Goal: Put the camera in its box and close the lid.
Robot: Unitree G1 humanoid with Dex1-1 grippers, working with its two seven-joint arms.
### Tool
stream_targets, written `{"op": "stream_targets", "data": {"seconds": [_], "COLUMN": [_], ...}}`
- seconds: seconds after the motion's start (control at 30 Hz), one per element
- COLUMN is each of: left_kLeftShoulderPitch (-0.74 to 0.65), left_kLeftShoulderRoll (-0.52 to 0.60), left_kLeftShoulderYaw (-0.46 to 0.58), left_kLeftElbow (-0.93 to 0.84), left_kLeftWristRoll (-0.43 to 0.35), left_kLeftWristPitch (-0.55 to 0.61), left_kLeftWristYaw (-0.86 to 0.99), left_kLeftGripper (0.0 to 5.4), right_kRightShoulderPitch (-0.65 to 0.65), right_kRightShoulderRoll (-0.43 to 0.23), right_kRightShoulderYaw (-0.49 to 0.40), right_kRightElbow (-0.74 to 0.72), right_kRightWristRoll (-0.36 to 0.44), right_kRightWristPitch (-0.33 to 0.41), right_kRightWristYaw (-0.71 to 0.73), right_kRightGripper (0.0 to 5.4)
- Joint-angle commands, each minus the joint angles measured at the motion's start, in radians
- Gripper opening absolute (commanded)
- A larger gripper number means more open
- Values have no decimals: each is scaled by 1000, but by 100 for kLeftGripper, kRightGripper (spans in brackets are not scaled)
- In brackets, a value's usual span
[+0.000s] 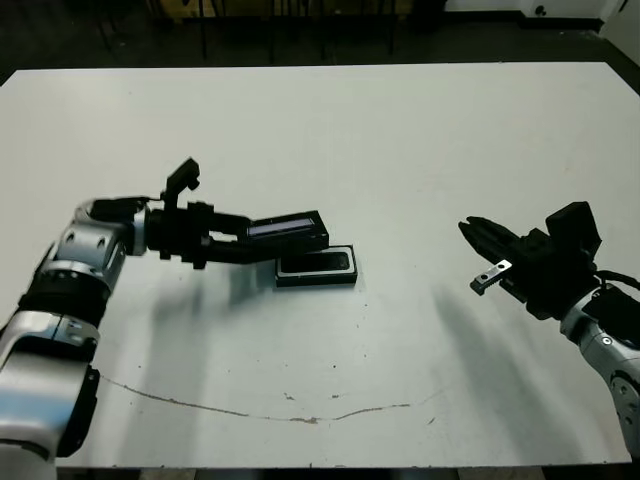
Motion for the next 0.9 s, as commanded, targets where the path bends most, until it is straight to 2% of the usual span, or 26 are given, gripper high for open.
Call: {"op": "stream_targets", "data": {"seconds": [0.03,0.3,0.47,0.6,0.73,0.9], "left_kLeftShoulderPitch": [21,50,77,88,95,101], "left_kLeftShoulderRoll": [-9,-4,-3,-2,-2,-17], "left_kLeftShoulderYaw": [2,-30,-43,-77,-106,-119], "left_kLeftElbow": [26,-14,-69,-100,-125,-130], "left_kLeftWristRoll": [15,28,28,42,64,107], "left_kLeftWristPitch": [-10,-15,-17,11,18,0], "left_kLeftWristYaw": [-19,-97,-116,-132,-113,-5], "left_kLeftGripper": [274,274,274,274,274,274], "right_kRightShoulderPitch": [7,13,15,18,20,17], "right_kRightShoulderRoll": [-4,0,4,5,3,5], "right_kRightShoulderYaw": [5,6,8,3,4,4], "right_kRightElbow": [15,-1,23,15,11,16], "right_kRightWristRoll": [-10,-15,-16,-7,-14,-7], "right_kRightWristPitch": [-12,-2,-41,-26,-30,-25], "right_kRightWristYaw": [9,2,19,14,9,12], "right_kRightGripper": [0,0,0,0,0,0]}}
